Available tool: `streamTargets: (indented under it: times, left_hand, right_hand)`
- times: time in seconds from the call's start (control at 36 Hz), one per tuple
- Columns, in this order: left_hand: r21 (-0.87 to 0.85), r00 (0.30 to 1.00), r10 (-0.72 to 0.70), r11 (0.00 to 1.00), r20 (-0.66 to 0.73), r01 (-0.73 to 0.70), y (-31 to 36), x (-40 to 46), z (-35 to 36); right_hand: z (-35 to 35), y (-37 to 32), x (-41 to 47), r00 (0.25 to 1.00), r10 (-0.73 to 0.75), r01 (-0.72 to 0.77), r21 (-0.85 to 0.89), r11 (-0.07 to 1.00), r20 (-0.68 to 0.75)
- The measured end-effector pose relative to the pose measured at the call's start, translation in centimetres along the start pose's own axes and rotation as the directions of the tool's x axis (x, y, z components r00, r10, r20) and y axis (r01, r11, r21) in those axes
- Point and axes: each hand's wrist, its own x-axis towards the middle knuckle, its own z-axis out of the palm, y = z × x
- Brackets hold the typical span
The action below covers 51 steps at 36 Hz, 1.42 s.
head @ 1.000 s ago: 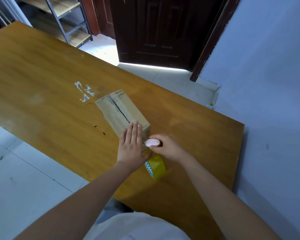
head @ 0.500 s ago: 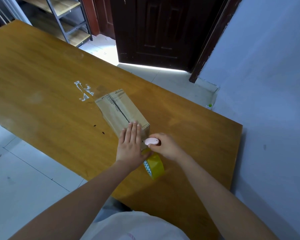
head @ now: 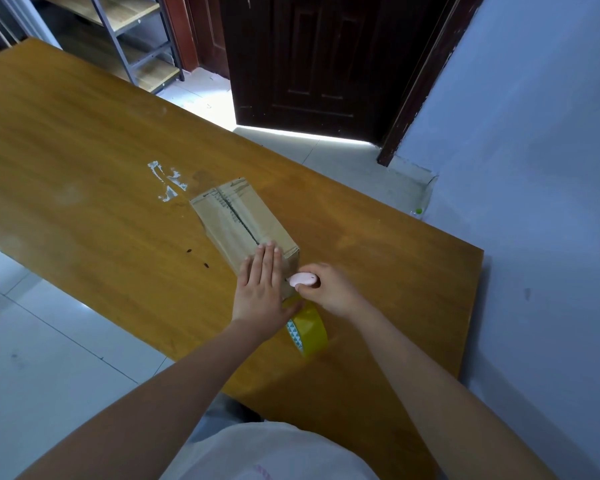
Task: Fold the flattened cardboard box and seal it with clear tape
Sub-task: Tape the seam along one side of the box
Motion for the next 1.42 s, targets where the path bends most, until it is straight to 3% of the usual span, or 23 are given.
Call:
streamTargets:
  times: [0.36,0.44,0.58,0.75,0.89,0.97,1.06,1.14,1.19,1.28,1.36,1.42]
  left_hand:
    - [0.028,1.0,0.009,1.0,-0.021,-0.008,0.4,-0.1,-0.3]
    - [0.018,1.0,0.007,1.0,-0.006,-0.007,0.5,-0.2,-0.4]
    - [0.022,1.0,-0.008,1.0,0.022,0.007,0.6,-0.3,-1.0]
    - [0.009,1.0,-0.01,1.0,0.018,0.01,0.5,-0.4,-1.2]
    - [-0.001,1.0,-0.013,1.0,0.027,0.013,0.7,-0.4,-1.4]
    - [0.001,1.0,-0.01,1.0,0.028,0.01,0.8,-0.4,-1.4]
    - [0.0,1.0,-0.011,1.0,0.027,0.011,0.7,-0.4,-1.4]
    - [0.004,1.0,-0.007,1.0,0.021,0.007,0.7,-0.4,-1.4]
    - [0.014,1.0,-0.007,1.0,0.017,0.007,0.7,-0.4,-1.3]
    - [0.018,1.0,-0.008,1.0,0.015,0.008,0.7,-0.3,-1.1]
    - [0.005,1.0,-0.009,1.0,-0.003,0.009,0.7,-0.2,-0.8]
    - [-0.002,1.0,-0.01,1.0,-0.024,0.01,0.6,-0.2,-0.7]
  right_hand:
    - [-0.2,0.4,-0.1,0.999,0.036,-0.036,-0.005,0.999,-0.033]
    - [-0.7,1.1,0.0,0.994,0.059,-0.061,-0.012,0.998,-0.095]
    - [-1.6,3.6,-0.1,0.956,0.238,-0.24,0.012,0.971,-0.173]
    - [0.7,7.5,-1.7,0.887,0.414,-0.442,-0.122,0.888,-0.203]
    - [2.6,8.8,-2.9,0.878,0.389,-0.469,-0.332,0.819,-0.28]
    - [2.8,8.5,-2.8,0.852,0.416,-0.515,-0.369,0.774,-0.317]
    - [2.6,7.6,-2.3,0.845,0.406,-0.506,-0.277,0.817,-0.348]
    - [2.2,6.3,-1.5,0.912,0.237,-0.305,-0.168,0.937,-0.334]
    - [1.9,4.8,-1.1,0.941,0.157,-0.152,0.04,0.988,-0.299]
    - [1.7,2.3,-0.9,0.974,0.176,-0.099,0.436,0.894,-0.141]
    - [2.1,1.3,-0.5,0.974,0.22,-0.215,0.558,0.801,0.059]
    - [2.5,1.1,-0.5,0.966,0.228,-0.253,0.592,0.765,0.119]
